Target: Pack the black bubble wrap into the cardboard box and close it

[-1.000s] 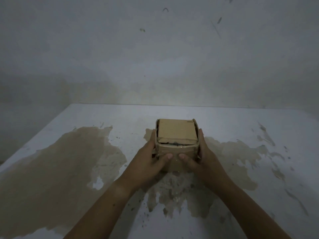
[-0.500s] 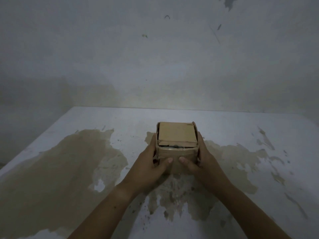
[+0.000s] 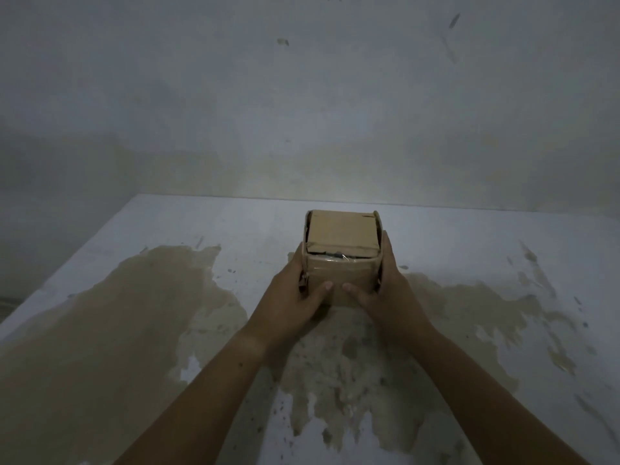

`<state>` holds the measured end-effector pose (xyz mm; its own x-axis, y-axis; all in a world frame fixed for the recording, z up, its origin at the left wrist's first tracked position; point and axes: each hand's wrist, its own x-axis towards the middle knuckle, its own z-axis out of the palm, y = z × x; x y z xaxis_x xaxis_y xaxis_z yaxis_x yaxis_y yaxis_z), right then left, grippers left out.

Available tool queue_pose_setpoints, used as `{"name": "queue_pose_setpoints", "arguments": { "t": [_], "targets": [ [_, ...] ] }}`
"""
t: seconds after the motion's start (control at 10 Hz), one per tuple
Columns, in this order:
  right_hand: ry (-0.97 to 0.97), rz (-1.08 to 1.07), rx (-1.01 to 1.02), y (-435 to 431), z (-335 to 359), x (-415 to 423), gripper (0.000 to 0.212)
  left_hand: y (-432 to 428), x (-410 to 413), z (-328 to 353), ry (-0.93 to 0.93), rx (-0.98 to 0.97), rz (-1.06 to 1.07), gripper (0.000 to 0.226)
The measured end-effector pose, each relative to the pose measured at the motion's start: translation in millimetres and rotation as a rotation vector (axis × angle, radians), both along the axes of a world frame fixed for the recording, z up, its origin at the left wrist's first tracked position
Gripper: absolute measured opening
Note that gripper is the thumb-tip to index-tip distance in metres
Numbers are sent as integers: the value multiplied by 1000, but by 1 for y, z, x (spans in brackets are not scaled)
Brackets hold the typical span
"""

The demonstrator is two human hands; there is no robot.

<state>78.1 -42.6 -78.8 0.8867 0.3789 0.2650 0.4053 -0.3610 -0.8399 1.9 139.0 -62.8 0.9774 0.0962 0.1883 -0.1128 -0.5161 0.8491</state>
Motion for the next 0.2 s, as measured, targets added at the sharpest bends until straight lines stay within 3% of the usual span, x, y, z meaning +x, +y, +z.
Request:
{"name": "queue_pose_setpoints", "arguments": {
  "t": [0.2],
  "targets": [
    [204, 14, -169, -3, 52, -24, 111, 12, -19, 38, 258, 95, 55, 94]
  ]
}}
